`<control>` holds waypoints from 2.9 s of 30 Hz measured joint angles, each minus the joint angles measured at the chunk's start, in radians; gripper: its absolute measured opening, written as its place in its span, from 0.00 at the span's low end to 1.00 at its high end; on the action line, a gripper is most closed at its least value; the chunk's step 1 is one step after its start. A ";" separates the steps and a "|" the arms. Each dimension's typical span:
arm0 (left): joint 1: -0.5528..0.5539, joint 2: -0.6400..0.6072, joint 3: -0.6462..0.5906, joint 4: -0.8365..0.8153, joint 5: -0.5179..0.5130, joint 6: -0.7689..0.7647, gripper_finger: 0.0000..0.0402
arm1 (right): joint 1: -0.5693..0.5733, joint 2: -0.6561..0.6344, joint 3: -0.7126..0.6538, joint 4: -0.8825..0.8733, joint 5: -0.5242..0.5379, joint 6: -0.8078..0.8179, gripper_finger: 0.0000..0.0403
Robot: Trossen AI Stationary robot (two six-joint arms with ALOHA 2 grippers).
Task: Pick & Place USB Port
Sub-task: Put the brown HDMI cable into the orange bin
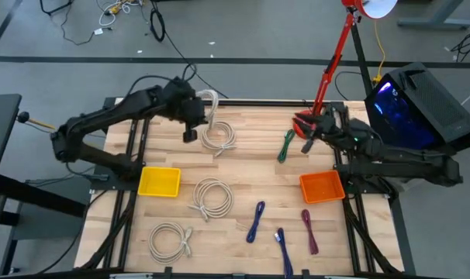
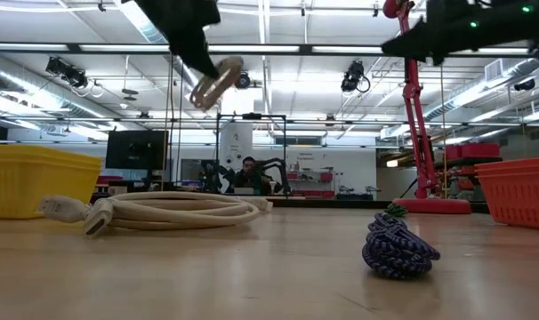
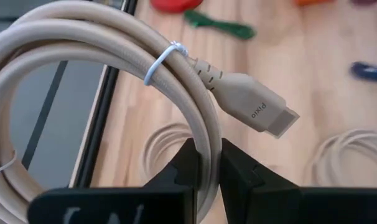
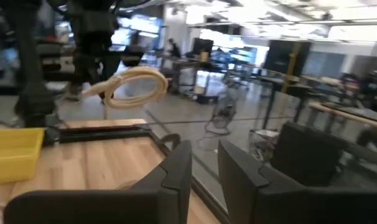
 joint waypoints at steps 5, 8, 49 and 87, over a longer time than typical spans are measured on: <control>-0.127 -0.064 -0.035 0.015 -0.021 -0.057 0.10 | -0.053 0.208 0.097 0.067 -0.190 -0.024 0.26; -0.224 -0.068 -0.073 0.049 -0.052 -0.078 0.10 | -0.077 0.328 0.140 0.176 -0.322 0.008 0.29; -0.467 0.026 -0.122 0.590 0.028 -0.022 0.10 | 0.034 0.777 0.403 0.546 -0.559 0.006 0.46; -0.393 -0.095 -0.122 0.135 -0.598 -0.230 0.36 | 0.027 0.289 0.403 -0.656 0.124 -0.004 0.06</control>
